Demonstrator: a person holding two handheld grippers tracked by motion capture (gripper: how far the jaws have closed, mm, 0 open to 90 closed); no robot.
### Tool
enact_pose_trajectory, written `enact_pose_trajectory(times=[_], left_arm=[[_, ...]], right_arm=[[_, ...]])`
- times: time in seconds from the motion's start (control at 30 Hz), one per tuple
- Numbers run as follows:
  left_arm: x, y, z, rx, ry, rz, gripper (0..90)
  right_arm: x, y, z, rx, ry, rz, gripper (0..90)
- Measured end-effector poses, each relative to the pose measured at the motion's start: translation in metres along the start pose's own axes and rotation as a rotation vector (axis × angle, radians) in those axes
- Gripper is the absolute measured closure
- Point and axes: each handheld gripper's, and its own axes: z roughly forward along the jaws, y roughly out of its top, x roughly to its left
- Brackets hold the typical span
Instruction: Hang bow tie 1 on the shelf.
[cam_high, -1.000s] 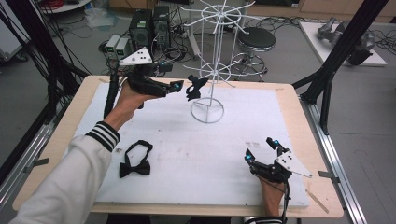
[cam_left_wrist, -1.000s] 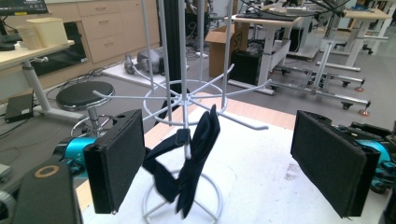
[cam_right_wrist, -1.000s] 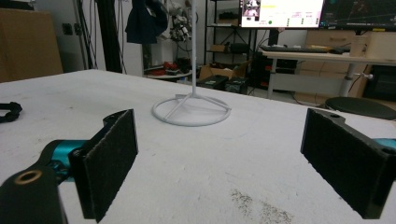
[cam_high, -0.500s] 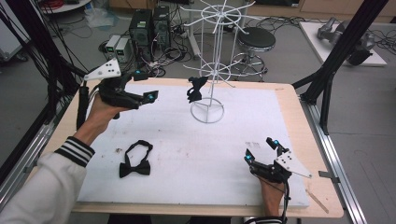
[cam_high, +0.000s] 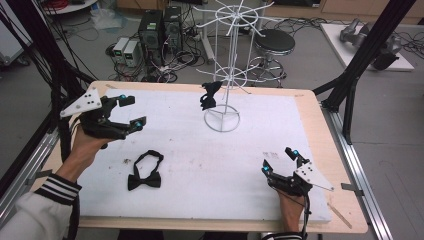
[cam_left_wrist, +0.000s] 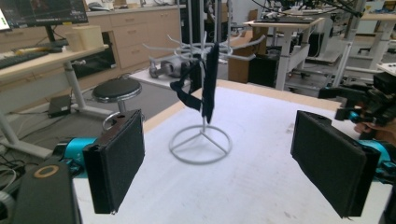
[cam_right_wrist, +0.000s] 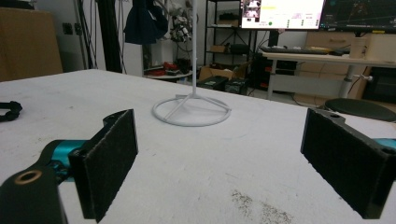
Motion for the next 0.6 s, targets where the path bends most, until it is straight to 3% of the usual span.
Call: enact_pose_trajectory(times=[0.17,0.33,0.6], left_arm=[[-0.004,-0.012,-0.013,-0.009,0.016,-0.013,17.9],[-0.009,-0.022,-0.024,-0.01,0.031,0.002,17.9],[-0.01,-0.042,-0.04,-0.024,0.043,-0.03,17.8]], right_arm=[[0.0,0.0,-0.001,0.0,0.002,0.01,10.4],[0.0,0.0,-0.001,-0.001,0.002,0.01,10.4],[0.001,0.0,-0.001,-0.001,0.001,0.008,10.4]])
